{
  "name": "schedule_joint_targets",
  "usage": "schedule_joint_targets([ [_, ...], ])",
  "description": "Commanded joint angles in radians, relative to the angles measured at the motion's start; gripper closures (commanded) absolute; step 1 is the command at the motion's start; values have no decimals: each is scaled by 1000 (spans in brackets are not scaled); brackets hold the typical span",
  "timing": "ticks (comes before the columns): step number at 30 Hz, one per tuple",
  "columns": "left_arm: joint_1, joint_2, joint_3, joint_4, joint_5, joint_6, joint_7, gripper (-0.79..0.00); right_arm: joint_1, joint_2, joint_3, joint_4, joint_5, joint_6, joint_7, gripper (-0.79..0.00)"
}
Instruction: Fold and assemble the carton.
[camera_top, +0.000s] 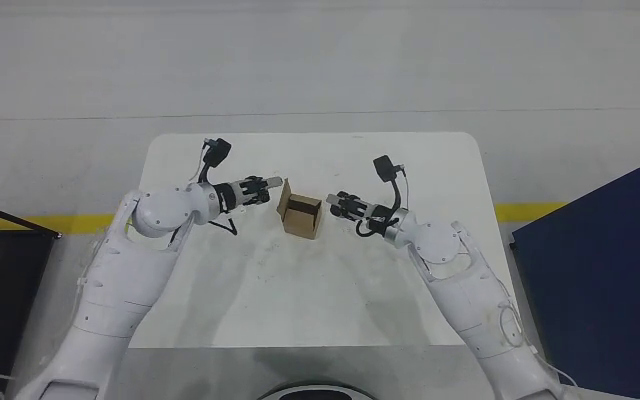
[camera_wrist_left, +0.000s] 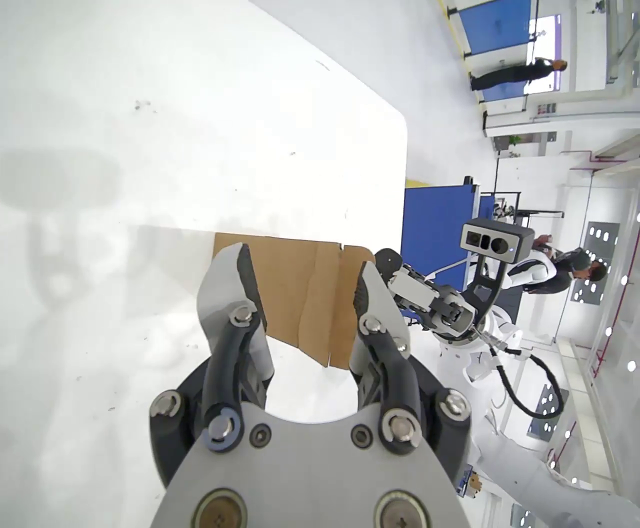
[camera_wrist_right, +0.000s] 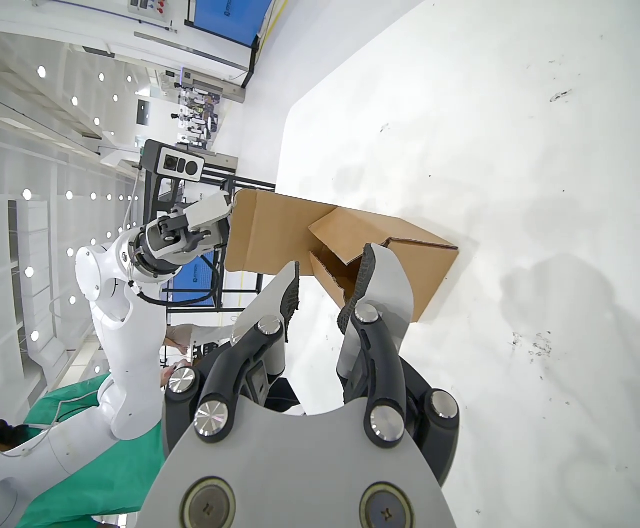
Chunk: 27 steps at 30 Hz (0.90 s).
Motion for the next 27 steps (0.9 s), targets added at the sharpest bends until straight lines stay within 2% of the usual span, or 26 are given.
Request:
schedule_joint_targets([
  [1, -8, -2, 14, 7, -1, -19, -2, -459, -2, 1, 2, -2, -2, 2, -1, -203],
  [5, -23, -4, 38, 24, 12, -34, -12, -449, -7, 2, 6, -7, -1, 6, -1, -169],
  [8, -32, -7, 56, 28, 18, -29, -8, -471, -8, 2, 6, -9, -1, 8, -1, -169],
  [15, -53, -11, 84, 41, 35, -28, -21, -357, -13, 3, 8, -6, 4, 3, -2, -172],
  [19, -64, -11, 100, 43, 57, -25, -32, -252, -12, 3, 8, -1, 6, 0, -1, -175],
  [25, -74, -8, 128, 9, 146, 13, -53, 0, -8, 3, 6, 8, 10, -2, 0, -225],
  [27, -71, -6, 133, -12, 162, 22, -65, 0, -3, 2, 3, 16, 13, -4, 4, -231],
])
